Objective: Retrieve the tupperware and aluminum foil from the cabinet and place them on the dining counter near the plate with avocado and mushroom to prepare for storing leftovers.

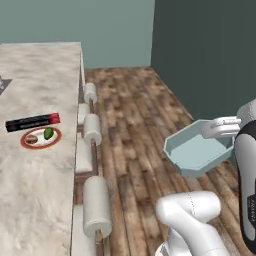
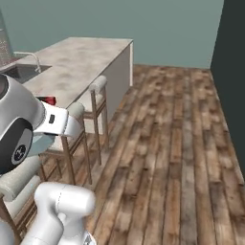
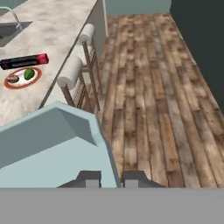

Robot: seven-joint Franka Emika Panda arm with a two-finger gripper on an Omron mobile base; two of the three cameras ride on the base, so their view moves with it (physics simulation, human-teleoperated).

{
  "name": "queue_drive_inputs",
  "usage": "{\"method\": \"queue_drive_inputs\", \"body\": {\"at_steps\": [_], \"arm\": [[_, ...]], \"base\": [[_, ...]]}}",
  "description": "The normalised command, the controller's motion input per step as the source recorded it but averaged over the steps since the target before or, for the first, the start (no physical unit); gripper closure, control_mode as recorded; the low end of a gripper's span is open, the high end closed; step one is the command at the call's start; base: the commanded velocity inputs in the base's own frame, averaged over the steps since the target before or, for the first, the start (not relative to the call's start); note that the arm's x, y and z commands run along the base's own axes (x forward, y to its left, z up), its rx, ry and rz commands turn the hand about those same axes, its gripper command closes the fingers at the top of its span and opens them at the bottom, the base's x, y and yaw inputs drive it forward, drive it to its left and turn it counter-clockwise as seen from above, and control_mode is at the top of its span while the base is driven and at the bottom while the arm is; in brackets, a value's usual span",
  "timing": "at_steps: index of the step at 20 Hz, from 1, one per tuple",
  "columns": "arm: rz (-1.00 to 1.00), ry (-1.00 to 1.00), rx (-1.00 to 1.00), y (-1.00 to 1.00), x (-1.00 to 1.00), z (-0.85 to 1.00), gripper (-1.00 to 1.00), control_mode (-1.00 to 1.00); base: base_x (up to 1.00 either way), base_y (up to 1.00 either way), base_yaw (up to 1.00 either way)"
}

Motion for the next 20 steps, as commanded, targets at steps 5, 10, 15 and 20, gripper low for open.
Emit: {"method": "queue_drive_inputs", "body": {"at_steps": [5, 10, 15, 20], "arm": [[0.0, 0.0, 0.0, 0.0, 0.0, 0.0, 1.0, 1.0], [0.0, 0.0, 0.0, 0.0, 0.0, 0.0, 1.0, 1.0], [0.0, 0.0, 0.0, 0.0, 0.0, 0.0, 1.0, 1.0], [0.0, 0.0, 0.0, 0.0, 0.0, 0.0, 1.0, 1.0]], "base": [[1.0, -0.26, 0.54], [1.0, -0.24, 0.56], [1.0, -0.22, 0.57], [1.0, -0.16, 0.61]]}}
